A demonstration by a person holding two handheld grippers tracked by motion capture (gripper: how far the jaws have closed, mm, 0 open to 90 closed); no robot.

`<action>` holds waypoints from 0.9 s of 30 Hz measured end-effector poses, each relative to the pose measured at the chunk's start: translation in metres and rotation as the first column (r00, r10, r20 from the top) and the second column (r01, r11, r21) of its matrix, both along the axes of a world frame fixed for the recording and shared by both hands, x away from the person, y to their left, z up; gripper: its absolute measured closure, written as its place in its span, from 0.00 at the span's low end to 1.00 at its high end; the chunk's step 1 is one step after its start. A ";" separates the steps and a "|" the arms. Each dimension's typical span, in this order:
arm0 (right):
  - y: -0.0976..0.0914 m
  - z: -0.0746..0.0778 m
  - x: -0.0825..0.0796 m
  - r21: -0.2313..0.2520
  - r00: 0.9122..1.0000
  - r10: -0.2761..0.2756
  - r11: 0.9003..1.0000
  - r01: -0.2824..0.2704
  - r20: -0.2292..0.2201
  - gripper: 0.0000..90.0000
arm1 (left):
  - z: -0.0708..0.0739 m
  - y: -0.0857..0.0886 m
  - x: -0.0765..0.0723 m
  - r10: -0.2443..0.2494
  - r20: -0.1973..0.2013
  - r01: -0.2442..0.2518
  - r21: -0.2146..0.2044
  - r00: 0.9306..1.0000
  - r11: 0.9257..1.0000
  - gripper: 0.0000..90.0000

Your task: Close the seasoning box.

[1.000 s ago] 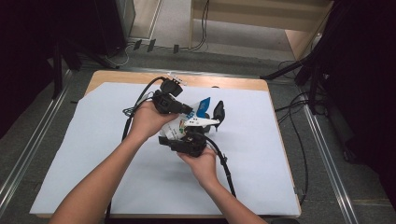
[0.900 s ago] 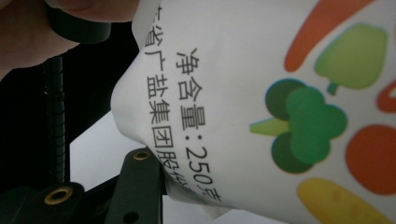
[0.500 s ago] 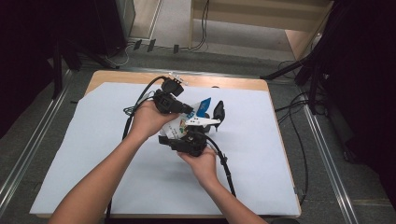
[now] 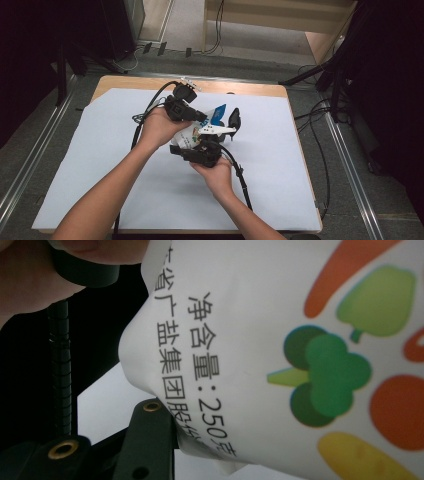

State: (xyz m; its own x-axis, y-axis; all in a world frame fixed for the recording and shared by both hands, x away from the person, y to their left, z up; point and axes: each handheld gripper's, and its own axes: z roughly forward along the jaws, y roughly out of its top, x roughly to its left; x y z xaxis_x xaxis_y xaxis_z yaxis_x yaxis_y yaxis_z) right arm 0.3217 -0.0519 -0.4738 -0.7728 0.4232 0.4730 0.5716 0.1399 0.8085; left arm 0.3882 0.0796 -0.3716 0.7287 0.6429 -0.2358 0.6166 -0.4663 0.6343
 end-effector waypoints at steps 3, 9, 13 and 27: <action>0.000 0.001 0.000 0.004 1.000 -0.002 1.000 0.002 0.002 0.69 | 0.001 0.000 0.000 0.001 0.005 -0.001 -0.005 1.000 1.000 1.00; 0.000 0.003 0.001 0.004 1.000 0.000 1.000 0.000 0.006 0.69 | 0.003 -0.001 0.000 0.003 0.005 -0.003 -0.002 1.000 1.000 1.00; 0.000 0.003 0.001 0.006 1.000 0.002 1.000 -0.002 0.005 0.69 | 0.003 -0.001 0.000 0.001 0.005 -0.001 -0.001 1.000 1.000 1.00; 0.003 0.004 0.000 -0.010 1.000 0.017 1.000 -0.016 0.023 0.65 | 0.004 0.000 0.000 -0.003 0.002 0.003 0.010 1.000 1.000 1.00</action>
